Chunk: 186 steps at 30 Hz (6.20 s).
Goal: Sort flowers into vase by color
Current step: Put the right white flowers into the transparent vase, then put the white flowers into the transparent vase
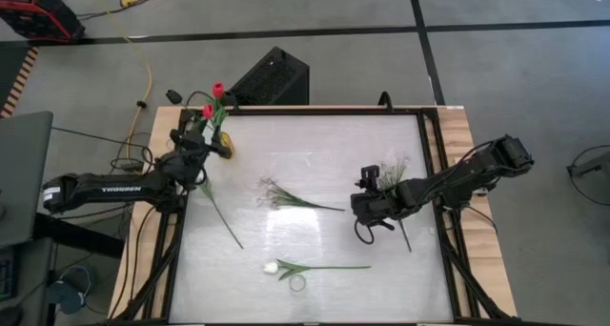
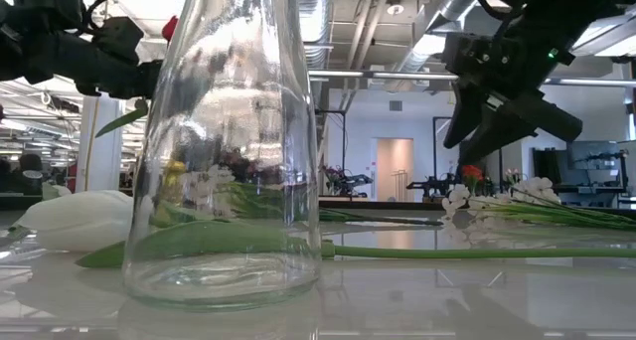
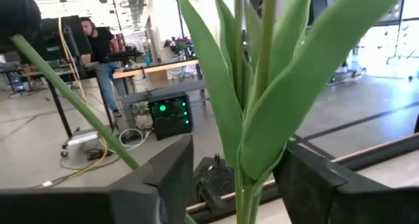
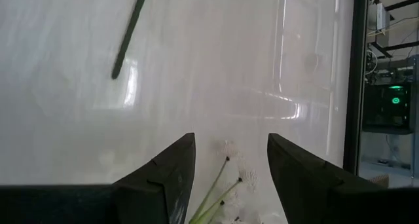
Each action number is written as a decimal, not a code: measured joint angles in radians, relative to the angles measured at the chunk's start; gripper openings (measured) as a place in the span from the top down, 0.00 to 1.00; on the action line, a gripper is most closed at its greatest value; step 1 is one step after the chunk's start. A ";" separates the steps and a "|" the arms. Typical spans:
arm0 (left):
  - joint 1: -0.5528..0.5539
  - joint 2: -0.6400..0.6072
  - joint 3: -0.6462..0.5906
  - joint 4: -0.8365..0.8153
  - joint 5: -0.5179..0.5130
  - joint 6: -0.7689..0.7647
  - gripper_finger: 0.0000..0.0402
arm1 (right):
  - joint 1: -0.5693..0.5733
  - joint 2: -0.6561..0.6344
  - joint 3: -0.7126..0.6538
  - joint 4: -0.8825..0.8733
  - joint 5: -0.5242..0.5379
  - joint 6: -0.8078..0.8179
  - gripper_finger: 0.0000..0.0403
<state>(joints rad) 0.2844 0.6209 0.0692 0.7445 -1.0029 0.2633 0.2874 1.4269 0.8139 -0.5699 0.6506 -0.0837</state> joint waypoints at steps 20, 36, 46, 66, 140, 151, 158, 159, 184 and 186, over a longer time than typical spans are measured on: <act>-0.376 0.000 0.000 -0.146 -0.228 -0.182 0.47 | -0.029 0.000 0.078 -0.027 -0.160 -0.021 0.47; -0.544 0.001 0.000 -0.353 0.295 -0.655 0.47 | -0.006 0.000 0.150 -0.304 -0.356 0.403 0.47; -0.626 0.210 0.001 -0.078 0.468 -0.708 0.47 | 0.073 -0.001 0.037 -0.601 -0.531 1.007 0.47; -0.605 1.028 0.327 0.313 0.573 -0.343 0.47 | 0.109 -0.001 -0.087 -0.430 -0.574 1.317 0.47; -0.571 1.026 0.361 0.185 0.568 -0.403 0.47 | 0.161 0.377 0.245 1.068 -0.625 0.343 0.55; -0.571 1.026 0.361 0.185 0.578 -0.403 0.47 | 0.156 0.180 0.367 0.245 -0.729 0.346 0.39; -0.571 1.026 0.361 0.179 0.578 -0.403 0.47 | 0.153 0.028 0.399 -0.138 -0.623 0.349 0.38; -0.571 1.026 0.361 0.179 0.577 -0.403 0.47 | 0.147 0.010 0.398 -0.170 -0.573 0.349 0.38; -0.570 1.026 0.361 0.132 0.571 -0.382 0.47 | -0.260 0.429 0.272 0.435 -0.580 0.259 0.38; -0.570 1.026 0.361 0.128 0.571 -0.382 0.47 | -0.260 0.452 0.273 0.469 -0.580 0.259 0.38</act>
<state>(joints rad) -0.2859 1.6466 0.4301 0.8725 -0.4320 -0.1188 0.0276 1.8793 1.0870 -0.1013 0.0704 0.1757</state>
